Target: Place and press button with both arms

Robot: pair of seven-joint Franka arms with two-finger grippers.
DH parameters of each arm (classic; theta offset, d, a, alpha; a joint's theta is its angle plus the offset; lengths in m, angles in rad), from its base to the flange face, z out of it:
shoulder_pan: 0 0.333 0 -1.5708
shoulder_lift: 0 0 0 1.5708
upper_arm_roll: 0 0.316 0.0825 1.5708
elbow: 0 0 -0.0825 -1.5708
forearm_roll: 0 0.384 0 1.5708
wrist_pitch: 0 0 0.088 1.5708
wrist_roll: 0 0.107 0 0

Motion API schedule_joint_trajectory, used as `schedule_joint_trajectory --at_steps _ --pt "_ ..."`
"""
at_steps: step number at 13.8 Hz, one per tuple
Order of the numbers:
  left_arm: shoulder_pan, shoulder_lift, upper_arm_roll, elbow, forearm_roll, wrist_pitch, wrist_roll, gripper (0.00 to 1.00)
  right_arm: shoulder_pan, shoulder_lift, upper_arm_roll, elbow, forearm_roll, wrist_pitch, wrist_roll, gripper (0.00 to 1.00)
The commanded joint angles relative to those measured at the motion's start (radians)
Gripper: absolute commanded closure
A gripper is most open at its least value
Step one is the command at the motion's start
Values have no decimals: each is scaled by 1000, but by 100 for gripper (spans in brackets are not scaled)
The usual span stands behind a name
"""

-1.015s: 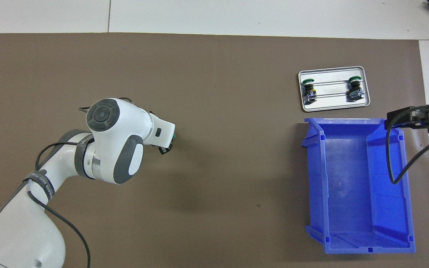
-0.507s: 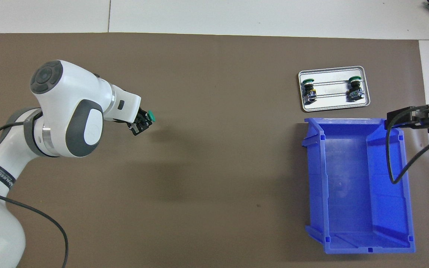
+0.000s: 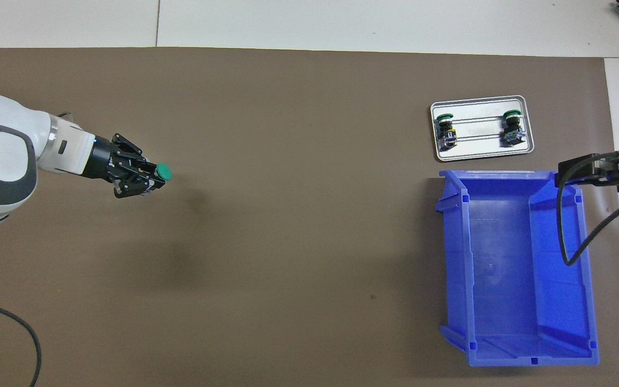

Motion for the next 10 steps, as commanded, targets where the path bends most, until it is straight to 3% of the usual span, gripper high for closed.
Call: schedule_joint_trajectory --at_steps 1,6,10 --pt "89 -55 -10 -70 -107 -55 127 100 -8 -24 4 -25 19 1 -9 0" --pt "129 -132 -6 -243 -275 -31 304 100 -8 -24 4 -25 18 1 -9 0" --pt "124 -151 -6 -349 -467 -8 443 100 -8 -24 4 -25 18 1 -9 0"
